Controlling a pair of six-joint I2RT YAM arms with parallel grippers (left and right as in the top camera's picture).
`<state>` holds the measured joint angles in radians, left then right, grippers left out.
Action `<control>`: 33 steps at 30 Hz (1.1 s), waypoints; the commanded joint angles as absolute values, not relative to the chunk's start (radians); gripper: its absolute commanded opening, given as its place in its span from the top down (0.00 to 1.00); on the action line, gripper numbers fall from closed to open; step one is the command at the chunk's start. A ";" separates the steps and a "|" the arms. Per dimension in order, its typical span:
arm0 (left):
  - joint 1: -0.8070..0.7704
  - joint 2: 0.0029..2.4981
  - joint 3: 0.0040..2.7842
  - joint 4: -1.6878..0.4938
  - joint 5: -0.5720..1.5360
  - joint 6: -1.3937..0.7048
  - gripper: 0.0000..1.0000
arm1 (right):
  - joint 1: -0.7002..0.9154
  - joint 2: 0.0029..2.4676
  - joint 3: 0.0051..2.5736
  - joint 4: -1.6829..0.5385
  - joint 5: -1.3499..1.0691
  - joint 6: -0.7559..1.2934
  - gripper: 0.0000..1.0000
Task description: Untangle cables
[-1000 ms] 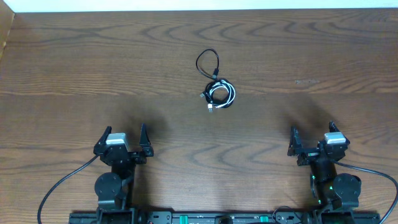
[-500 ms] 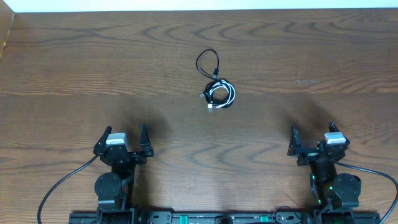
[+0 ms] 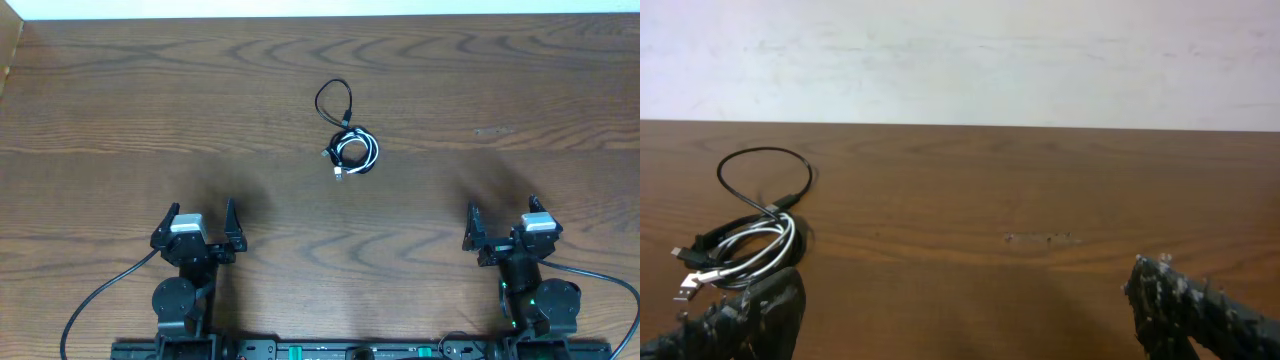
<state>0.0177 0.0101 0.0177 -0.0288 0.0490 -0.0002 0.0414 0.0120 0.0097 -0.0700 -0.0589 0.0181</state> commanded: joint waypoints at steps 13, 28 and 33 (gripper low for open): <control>0.014 0.005 0.004 -0.071 0.025 -0.001 0.04 | 0.046 0.006 0.006 -0.072 -0.056 0.028 0.01; 0.014 0.005 0.010 0.175 0.180 -0.300 0.04 | 0.046 0.006 0.006 -0.071 -0.056 0.028 0.01; 0.014 0.005 0.092 0.427 0.180 -0.449 0.04 | 0.046 0.006 0.006 -0.071 -0.056 0.028 0.01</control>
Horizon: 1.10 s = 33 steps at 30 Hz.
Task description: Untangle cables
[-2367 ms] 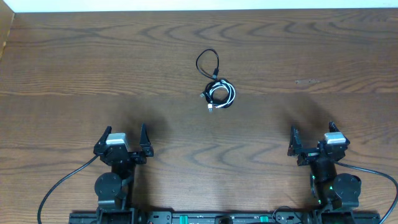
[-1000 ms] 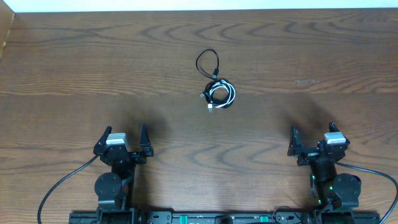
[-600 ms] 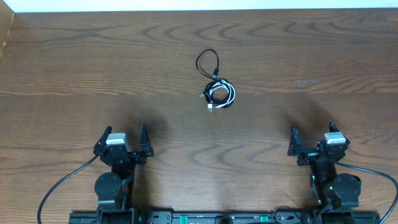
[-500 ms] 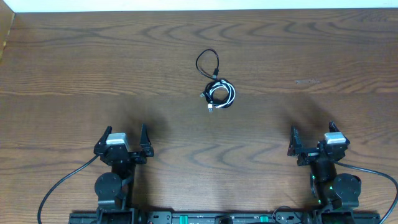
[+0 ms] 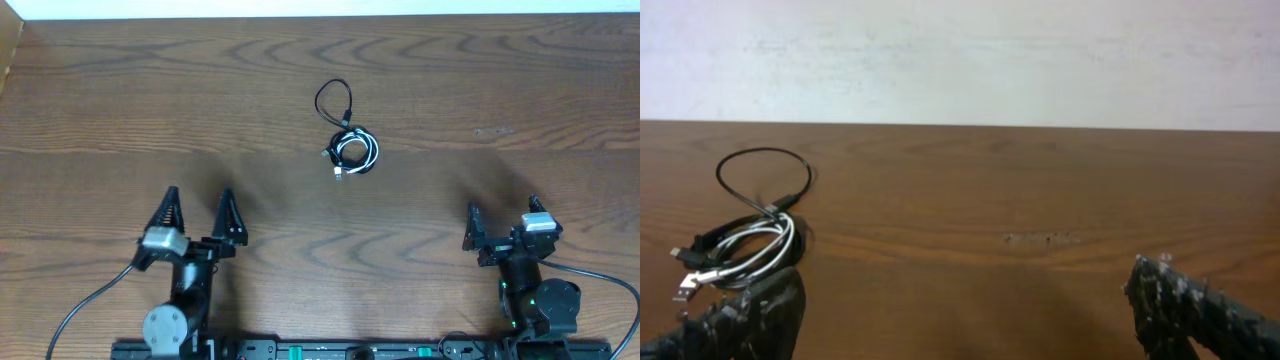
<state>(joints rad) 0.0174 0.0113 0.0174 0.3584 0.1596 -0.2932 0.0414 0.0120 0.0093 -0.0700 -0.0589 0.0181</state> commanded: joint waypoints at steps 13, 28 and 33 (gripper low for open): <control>0.014 0.070 0.513 0.281 0.228 -0.570 0.04 | 0.046 0.006 0.006 -0.072 -0.056 0.028 0.01; 0.014 0.752 1.452 -0.904 0.360 -0.262 0.04 | 0.046 0.006 0.006 -0.072 -0.056 0.028 0.01; 0.014 0.976 1.614 -1.205 0.592 -0.263 0.04 | 0.046 0.006 0.006 -0.071 -0.056 0.028 0.01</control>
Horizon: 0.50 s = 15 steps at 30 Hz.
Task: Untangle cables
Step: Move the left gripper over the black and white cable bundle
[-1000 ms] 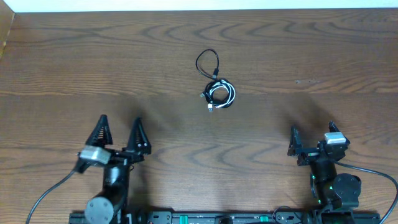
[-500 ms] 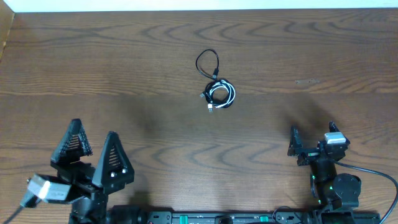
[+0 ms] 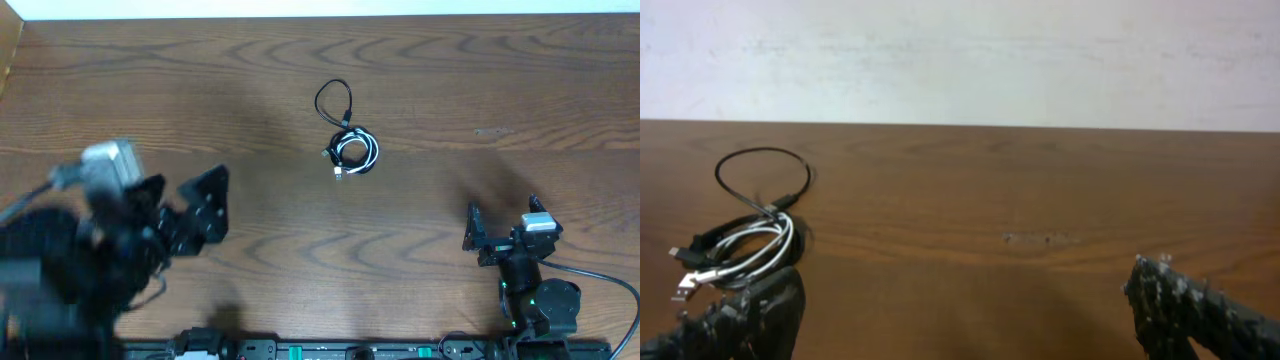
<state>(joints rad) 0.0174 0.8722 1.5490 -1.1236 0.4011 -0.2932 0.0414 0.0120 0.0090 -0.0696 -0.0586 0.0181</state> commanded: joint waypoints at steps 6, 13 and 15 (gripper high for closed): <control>0.013 1.112 1.612 -1.314 0.680 -0.239 0.04 | 0.046 0.006 0.006 -0.071 -0.056 0.028 0.01; 0.013 1.235 1.633 -1.424 0.616 -0.240 0.04 | 0.046 0.006 0.006 -0.071 -0.056 0.028 0.01; 0.005 1.282 1.659 -1.467 0.558 -0.235 0.04 | 0.046 0.006 0.006 -0.071 -0.056 0.028 0.01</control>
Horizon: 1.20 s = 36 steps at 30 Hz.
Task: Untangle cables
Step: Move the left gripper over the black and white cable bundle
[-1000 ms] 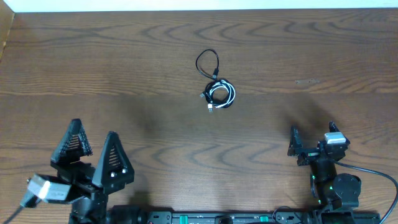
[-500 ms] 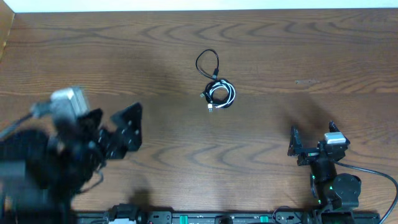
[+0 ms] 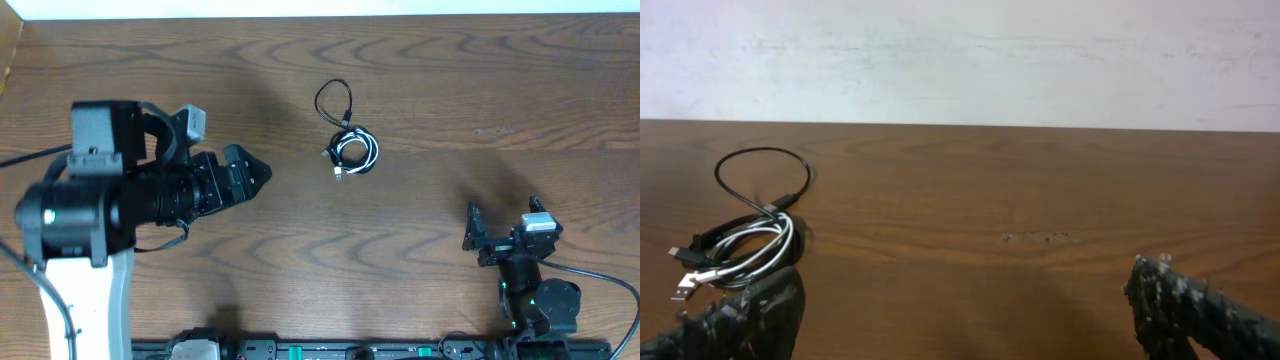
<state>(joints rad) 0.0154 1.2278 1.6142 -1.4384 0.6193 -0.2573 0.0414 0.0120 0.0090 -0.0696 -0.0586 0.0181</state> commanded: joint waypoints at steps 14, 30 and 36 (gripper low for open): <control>-0.121 1.586 1.734 -1.530 0.274 -0.261 0.04 | 0.046 0.006 0.006 -0.072 -0.056 0.028 0.01; -0.162 1.810 1.716 -1.478 0.305 -0.319 0.04 | 0.046 0.006 0.006 -0.071 -0.056 0.028 0.01; -0.192 1.835 1.716 -1.404 0.302 -0.319 0.04 | 0.046 0.006 0.006 -0.072 -0.056 0.028 0.01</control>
<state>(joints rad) -0.1787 1.8248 1.7195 -1.4212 0.3084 -0.3141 0.0414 0.0120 0.0090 -0.0696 -0.0586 0.0181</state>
